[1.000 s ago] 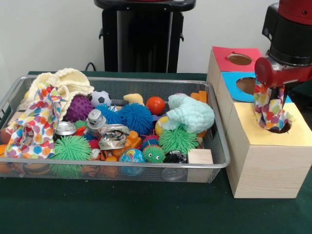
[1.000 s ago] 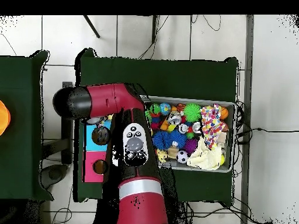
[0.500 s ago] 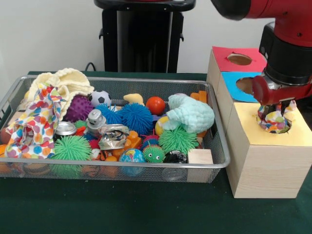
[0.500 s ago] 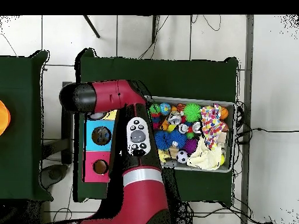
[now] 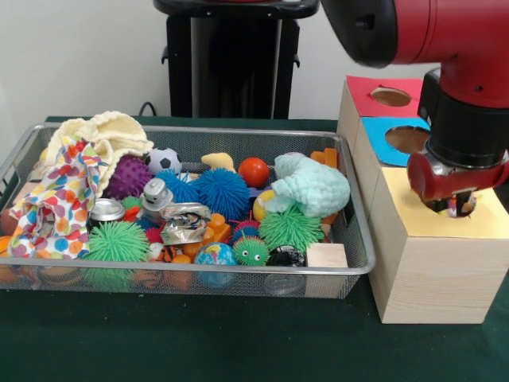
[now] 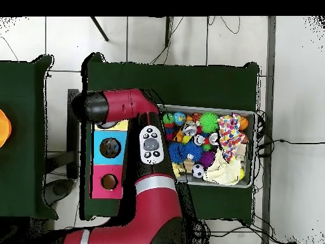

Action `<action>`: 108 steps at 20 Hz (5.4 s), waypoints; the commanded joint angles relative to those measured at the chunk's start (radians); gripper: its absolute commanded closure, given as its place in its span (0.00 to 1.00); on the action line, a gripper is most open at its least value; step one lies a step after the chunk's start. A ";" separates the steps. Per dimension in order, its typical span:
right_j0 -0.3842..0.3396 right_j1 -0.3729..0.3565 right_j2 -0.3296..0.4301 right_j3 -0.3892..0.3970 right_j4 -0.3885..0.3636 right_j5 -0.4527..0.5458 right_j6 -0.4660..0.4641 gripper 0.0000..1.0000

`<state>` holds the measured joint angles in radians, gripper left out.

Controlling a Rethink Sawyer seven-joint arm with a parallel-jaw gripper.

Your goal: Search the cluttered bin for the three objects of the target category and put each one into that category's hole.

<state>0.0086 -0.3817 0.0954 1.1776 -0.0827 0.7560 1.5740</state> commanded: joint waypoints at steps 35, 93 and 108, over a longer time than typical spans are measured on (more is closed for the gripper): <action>0.009 0.221 -0.067 -0.009 0.029 -0.187 0.247 0.00; -0.189 -0.315 -0.029 0.346 0.056 0.079 -0.112 0.00; -0.435 -0.235 0.134 0.323 -0.099 0.030 -0.294 0.00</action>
<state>-0.3775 -0.6705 0.0787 1.4034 -0.1051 0.8021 1.5722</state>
